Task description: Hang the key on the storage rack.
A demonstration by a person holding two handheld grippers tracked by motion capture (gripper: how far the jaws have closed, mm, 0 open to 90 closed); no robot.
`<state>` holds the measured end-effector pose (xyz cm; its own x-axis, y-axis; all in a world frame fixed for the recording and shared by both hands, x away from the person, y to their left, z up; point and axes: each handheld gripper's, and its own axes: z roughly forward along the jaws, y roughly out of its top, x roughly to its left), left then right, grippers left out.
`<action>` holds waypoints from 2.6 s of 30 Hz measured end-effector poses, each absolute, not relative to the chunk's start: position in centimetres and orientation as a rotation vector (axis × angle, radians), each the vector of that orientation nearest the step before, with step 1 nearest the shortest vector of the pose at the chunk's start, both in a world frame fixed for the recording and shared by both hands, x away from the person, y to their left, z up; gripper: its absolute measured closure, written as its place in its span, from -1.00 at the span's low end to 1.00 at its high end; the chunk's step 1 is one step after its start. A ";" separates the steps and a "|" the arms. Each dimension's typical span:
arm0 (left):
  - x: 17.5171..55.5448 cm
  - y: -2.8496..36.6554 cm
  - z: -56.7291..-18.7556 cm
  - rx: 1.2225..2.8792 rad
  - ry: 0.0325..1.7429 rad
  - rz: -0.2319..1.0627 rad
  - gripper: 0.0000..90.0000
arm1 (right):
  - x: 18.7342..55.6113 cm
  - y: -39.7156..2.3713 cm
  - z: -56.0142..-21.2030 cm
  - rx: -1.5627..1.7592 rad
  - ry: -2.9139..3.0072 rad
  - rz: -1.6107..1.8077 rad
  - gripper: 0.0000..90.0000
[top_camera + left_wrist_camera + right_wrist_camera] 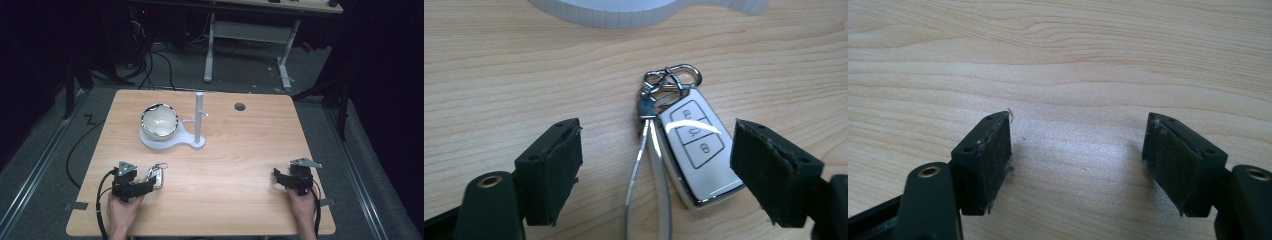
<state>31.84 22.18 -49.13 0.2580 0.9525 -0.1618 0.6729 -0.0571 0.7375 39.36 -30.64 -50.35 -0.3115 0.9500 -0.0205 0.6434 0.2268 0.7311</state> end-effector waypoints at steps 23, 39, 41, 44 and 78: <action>32.7 19.3 -50.0 1.857 1.552 0.534 -0.33 | 39.3 -30.6 -50.3 1.462 2.037 0.868 -0.38; 32.7 19.8 -49.9 1.875 1.524 0.532 -0.03 | 39.4 -30.6 -50.3 1.462 2.038 0.868 -0.38; 32.7 19.8 -49.9 1.878 1.519 0.538 -0.02 | 39.3 -30.6 -50.3 1.464 2.037 0.868 -0.38; 32.6 19.7 -49.9 1.885 1.505 0.545 -0.01 | 39.4 -30.6 -50.3 1.462 2.038 0.868 -0.38; 32.0 18.8 -44.9 1.838 1.309 0.506 0.01 | 39.4 -30.7 -50.3 1.462 2.038 0.868 -0.38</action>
